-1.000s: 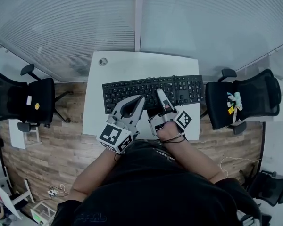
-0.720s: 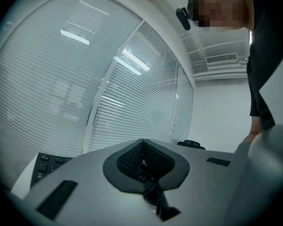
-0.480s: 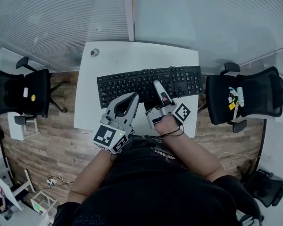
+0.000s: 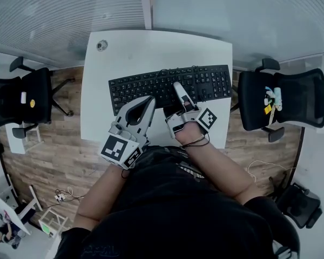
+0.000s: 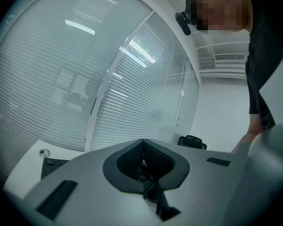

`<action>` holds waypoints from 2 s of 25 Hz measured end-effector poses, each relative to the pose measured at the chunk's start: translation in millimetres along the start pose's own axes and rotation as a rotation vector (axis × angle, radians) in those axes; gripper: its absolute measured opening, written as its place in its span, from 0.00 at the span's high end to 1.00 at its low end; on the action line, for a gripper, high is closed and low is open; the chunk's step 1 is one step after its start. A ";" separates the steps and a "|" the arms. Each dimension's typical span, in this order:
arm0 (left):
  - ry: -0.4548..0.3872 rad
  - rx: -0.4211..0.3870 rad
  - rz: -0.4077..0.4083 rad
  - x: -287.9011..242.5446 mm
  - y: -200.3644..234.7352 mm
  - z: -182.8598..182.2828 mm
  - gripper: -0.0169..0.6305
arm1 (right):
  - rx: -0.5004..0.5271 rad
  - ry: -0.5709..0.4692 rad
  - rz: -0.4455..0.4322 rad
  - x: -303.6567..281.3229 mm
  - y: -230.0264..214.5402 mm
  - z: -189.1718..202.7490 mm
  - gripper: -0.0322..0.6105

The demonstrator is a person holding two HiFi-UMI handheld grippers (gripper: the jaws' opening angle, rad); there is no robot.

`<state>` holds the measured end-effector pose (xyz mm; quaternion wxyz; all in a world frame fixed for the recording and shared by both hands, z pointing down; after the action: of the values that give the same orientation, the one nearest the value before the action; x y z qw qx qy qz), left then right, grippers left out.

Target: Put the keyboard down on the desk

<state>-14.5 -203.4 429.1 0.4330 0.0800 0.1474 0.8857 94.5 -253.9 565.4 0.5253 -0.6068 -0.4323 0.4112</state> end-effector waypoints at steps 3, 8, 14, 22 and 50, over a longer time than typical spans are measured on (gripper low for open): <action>0.019 0.010 0.004 -0.1 9.3 5.6 0.95 | 0.004 -0.005 0.012 -4.0 -10.1 -0.2 0.79; 0.058 0.028 0.002 -0.6 18.4 19.6 0.95 | 0.011 -0.009 0.042 -6.0 -30.1 -2.7 0.79; 0.093 0.068 0.007 -0.1 23.4 35.9 0.95 | 0.001 -0.025 0.102 -4.0 -56.1 -5.6 0.79; 0.131 0.092 -0.008 2.8 30.5 54.5 0.95 | 0.005 -0.070 0.186 -0.2 -94.8 -12.9 0.79; 0.235 0.162 0.000 -5.3 41.5 94.4 0.95 | 0.002 -0.138 0.364 17.2 -154.0 -28.7 0.71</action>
<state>-16.7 -213.6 531.9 0.4047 0.0105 0.2681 0.8742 112.5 -234.0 720.6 0.4123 -0.6447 -0.3499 0.5403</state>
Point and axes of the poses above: the fingertips, and each gripper's own axes: x backward along the fingers, y to its left, z out of its underside, the point moved 2 cm from there along x, backward along the fingers, and after that the axes turned 13 degrees about -y, right-handed, at the moved point
